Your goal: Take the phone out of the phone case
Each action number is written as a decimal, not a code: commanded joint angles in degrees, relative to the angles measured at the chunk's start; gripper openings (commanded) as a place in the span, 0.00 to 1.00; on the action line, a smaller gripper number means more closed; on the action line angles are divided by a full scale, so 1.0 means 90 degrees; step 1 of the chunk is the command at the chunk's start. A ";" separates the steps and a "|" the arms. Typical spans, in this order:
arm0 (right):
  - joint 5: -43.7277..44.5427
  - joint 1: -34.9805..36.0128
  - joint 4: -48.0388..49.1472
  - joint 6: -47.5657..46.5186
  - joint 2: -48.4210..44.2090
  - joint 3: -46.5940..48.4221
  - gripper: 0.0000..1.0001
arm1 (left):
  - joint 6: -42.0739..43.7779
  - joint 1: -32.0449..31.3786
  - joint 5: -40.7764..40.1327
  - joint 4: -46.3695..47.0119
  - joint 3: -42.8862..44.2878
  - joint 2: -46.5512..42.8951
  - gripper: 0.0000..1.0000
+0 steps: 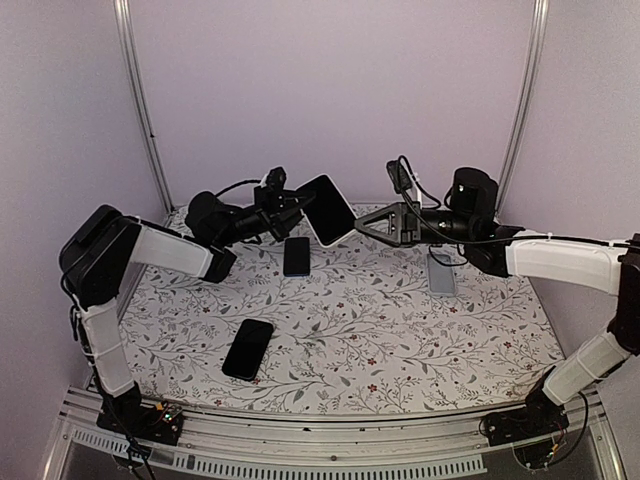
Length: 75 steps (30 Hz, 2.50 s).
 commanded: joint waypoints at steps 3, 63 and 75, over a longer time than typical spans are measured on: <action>-0.0296 -0.0161 0.0118 -0.0299 0.0252 -0.0065 0.25 | -0.1015 -0.0205 -0.0004 0.1592 0.0571 0.0174 0.00; 0.0254 -0.0530 -0.0493 0.0058 0.0853 0.0201 0.63 | 0.1169 -0.0622 0.1153 -0.1751 0.1562 0.0012 0.00; 0.0245 -0.0535 0.0172 0.0850 0.1266 0.0373 0.27 | 0.1854 -0.0610 0.1476 -0.2887 0.2123 0.0502 0.07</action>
